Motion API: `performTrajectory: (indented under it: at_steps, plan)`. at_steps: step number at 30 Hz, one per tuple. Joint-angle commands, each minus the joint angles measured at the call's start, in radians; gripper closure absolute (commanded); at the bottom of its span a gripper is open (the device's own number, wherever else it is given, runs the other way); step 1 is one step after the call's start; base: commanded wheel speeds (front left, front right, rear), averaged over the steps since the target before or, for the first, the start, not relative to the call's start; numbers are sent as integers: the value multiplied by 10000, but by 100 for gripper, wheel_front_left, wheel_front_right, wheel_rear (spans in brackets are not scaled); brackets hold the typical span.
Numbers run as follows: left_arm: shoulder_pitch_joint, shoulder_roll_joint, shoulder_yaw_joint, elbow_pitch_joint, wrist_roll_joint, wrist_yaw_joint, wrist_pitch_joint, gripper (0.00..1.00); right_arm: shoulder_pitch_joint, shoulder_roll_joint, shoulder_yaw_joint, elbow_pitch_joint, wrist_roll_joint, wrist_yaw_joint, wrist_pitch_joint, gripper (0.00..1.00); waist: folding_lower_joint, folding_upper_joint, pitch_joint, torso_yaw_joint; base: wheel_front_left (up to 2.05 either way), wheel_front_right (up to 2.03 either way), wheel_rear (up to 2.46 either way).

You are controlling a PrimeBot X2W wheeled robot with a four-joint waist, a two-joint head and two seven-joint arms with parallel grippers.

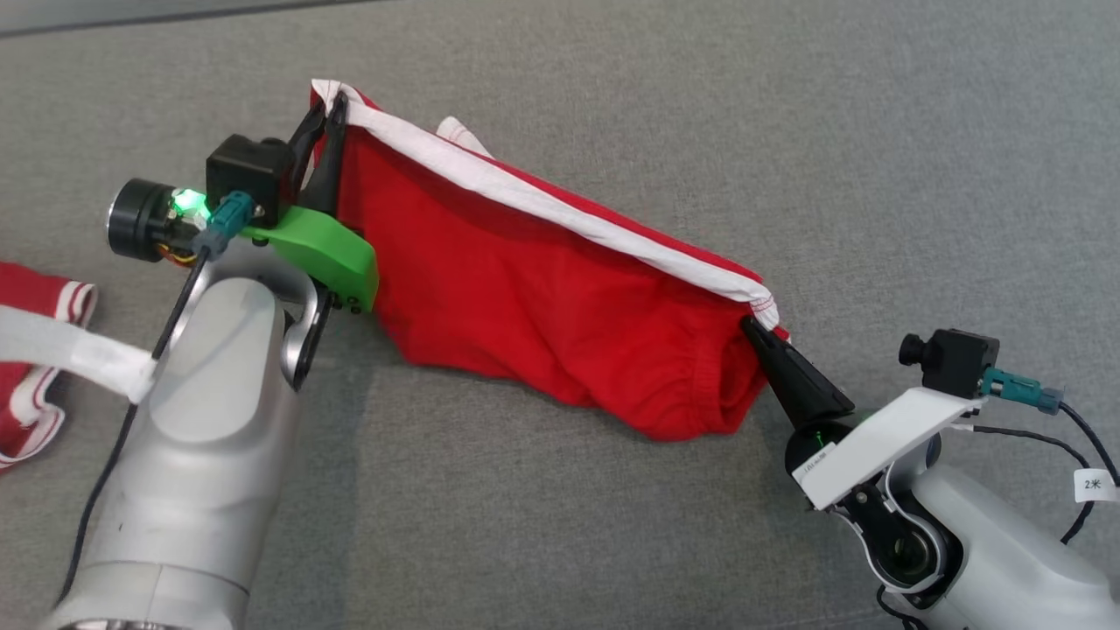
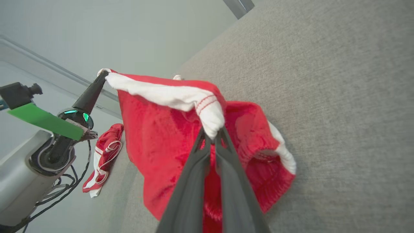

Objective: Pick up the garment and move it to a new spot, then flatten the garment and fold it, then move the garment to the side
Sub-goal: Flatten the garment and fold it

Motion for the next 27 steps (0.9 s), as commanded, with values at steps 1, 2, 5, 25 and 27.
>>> performTrajectory:
  at_steps: [1,2,5,25,27]
  plan:
    - [-607,112,-121,546,200,84,9,100,-169,144,10,88,80,-7,-70,100,0,99,1236,-977,0,0,0]
    - [-607,112,-121,546,200,84,9,100,-169,144,10,88,80,-7,-70,100,0,99,1236,-977,0,0,0]
    - [-1161,112,-267,1467,376,148,41,100,-171,250,134,153,187,-7,-61,100,0,99,1417,-1161,0,0,0]
    - [-1330,-446,-358,2951,-87,394,-15,0,741,1443,-3186,245,-3775,-6,-70,0,0,99,471,-914,0,0,0]
    - [-1065,-477,-258,2771,-215,456,-15,0,1056,1787,-4119,152,-4948,-6,-70,0,0,99,262,-843,0,0,0]
